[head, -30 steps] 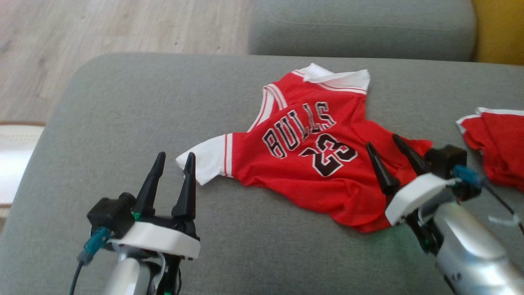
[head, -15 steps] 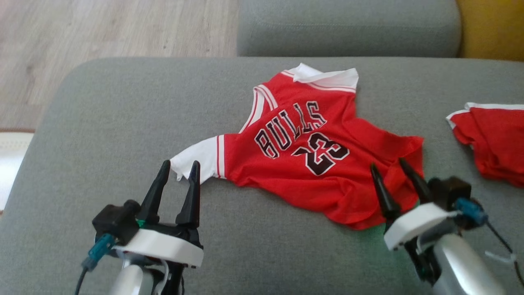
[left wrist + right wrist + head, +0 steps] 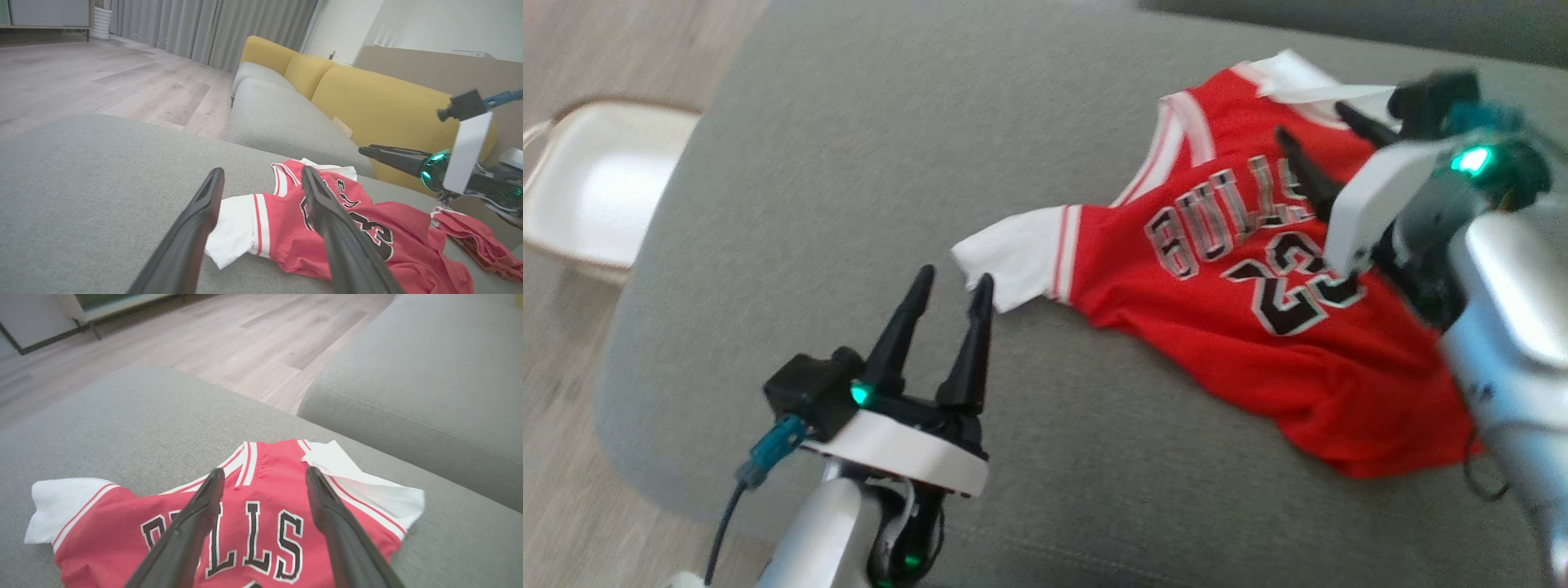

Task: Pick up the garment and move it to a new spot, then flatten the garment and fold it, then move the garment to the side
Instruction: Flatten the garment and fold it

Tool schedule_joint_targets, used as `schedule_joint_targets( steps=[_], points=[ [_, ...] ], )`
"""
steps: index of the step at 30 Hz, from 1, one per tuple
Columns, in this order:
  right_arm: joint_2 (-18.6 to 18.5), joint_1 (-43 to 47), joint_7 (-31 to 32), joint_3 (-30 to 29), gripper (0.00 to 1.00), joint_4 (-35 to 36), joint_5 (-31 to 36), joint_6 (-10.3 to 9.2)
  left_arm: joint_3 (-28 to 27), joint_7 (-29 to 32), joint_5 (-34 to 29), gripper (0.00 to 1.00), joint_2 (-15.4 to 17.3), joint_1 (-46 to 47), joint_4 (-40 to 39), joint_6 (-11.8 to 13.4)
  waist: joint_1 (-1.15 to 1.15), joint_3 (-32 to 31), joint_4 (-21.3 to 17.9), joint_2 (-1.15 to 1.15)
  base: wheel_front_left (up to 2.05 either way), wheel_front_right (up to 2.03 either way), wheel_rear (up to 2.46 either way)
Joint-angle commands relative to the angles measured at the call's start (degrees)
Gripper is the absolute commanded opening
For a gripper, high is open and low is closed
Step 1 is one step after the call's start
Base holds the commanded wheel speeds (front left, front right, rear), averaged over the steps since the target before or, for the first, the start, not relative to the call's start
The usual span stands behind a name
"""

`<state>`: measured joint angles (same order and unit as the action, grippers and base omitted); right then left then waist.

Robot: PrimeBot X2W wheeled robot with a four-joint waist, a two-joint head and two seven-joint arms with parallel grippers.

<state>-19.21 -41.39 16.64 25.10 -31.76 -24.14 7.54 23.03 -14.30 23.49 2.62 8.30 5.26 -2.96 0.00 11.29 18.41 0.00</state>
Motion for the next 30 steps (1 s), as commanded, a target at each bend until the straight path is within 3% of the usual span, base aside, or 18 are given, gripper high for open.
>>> schedule_joint_targets(
  steps=[1,5,15,30],
  points=[
    [-1.65,-3.84,2.19,1.67,1.0,-0.7,-1.23,-0.05,-0.68,-0.7,0.74,1.0,0.26,2.99,-2.29,0.35,0.0,4.46,5.17,0.0,0.0,0.0,0.0],
    [-5.19,-10.17,7.76,5.37,1.0,-7.43,-3.54,-0.05,1.92,-0.7,2.41,1.0,0.26,3.84,-2.78,0.81,0.0,6.3,8.75,0.0,0.0,0.0,0.0],
    [-10.01,-17.76,15.48,12.89,1.0,-15.29,-9.04,-0.05,4.5,-0.7,4.93,1.0,0.26,3.6,-3.49,2.03,0.0,8.73,13.74,0.0,0.0,0.0,0.0],
    [-11.91,-23.23,19.24,23.57,1.0,-20.25,-14.26,-0.05,4.71,-0.7,6.05,1.0,0.26,3.72,-5.09,3.18,0.0,12.12,14.89,0.0,0.0,0.0,0.0]
  ],
)
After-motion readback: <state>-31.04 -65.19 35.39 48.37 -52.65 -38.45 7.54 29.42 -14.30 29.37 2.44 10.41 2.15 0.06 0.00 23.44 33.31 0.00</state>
